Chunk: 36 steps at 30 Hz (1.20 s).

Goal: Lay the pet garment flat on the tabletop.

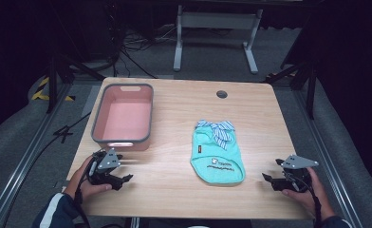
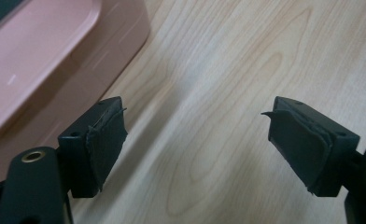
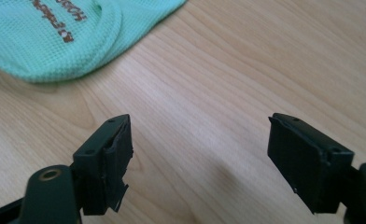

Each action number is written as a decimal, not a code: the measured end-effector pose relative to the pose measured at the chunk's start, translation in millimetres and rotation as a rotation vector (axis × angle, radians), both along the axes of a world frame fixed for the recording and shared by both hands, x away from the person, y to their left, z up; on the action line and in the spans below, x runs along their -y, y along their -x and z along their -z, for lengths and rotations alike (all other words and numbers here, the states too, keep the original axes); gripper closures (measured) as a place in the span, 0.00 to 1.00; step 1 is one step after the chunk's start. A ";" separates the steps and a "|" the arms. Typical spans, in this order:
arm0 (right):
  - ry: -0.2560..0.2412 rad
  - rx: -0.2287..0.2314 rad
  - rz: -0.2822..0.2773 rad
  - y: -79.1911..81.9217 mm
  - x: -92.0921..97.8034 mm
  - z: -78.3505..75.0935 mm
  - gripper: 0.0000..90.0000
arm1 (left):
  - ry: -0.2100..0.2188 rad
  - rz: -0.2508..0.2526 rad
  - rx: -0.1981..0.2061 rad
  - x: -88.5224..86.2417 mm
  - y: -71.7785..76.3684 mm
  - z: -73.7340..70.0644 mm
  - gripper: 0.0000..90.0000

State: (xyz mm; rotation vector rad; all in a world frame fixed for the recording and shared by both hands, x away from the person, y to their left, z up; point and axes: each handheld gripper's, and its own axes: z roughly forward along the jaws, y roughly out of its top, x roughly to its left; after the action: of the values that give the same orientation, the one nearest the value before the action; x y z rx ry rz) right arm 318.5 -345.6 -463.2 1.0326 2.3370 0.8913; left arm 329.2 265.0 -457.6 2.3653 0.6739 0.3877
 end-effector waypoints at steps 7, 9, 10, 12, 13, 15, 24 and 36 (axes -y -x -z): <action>-0.059 -0.037 0.051 7.4 16.2 14.4 0.24 | 0.037 -0.048 -0.067 -26.1 2.5 12.7 0.22; -0.065 -0.037 0.057 7.5 17.4 15.3 0.24 | 0.027 -0.051 -0.076 -28.0 3.3 15.5 0.22; -0.067 -0.038 0.062 7.5 18.3 16.5 0.24 | 0.052 -0.064 -0.081 -30.8 4.7 18.4 0.22; -0.087 -0.042 0.061 7.9 19.6 19.4 0.23 | 0.082 -0.081 -0.085 -35.5 6.3 21.2 0.21; -0.106 -0.043 0.063 8.0 21.0 21.0 0.22 | 0.108 -0.094 -0.075 -37.5 8.3 23.5 0.20; -0.133 -0.046 0.076 8.3 23.0 23.5 0.21 | 0.115 -0.111 -0.063 -38.3 9.8 24.8 0.20; -0.135 -0.045 0.086 8.5 22.2 23.7 0.20 | 0.113 -0.132 -0.061 -37.7 11.0 25.0 0.18; -0.133 -0.046 0.096 8.7 21.9 23.8 0.19 | 0.110 -0.138 -0.058 -37.5 11.1 24.9 0.18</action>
State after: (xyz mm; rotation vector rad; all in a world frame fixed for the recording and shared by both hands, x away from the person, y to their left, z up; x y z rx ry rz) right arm 309.8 -367.6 -487.0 1.2207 2.2688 1.0065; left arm 318.1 302.5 -482.5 2.2405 0.8668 0.3337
